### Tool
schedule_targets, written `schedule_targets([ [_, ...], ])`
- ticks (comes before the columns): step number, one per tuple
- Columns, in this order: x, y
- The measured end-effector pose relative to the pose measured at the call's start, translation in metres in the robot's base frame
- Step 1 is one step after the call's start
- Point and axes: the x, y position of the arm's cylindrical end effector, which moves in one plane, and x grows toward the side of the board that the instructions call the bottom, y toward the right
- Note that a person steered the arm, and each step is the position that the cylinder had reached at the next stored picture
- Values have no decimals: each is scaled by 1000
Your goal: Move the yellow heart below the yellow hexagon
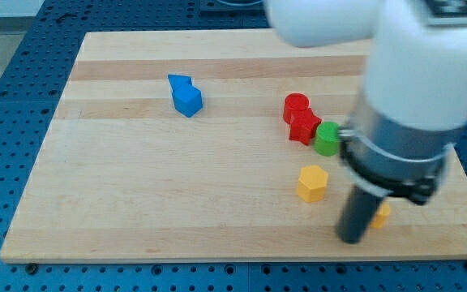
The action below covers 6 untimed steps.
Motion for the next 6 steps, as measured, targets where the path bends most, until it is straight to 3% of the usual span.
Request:
schedule_targets([
  [2, -19, 73],
  [6, -17, -52],
])
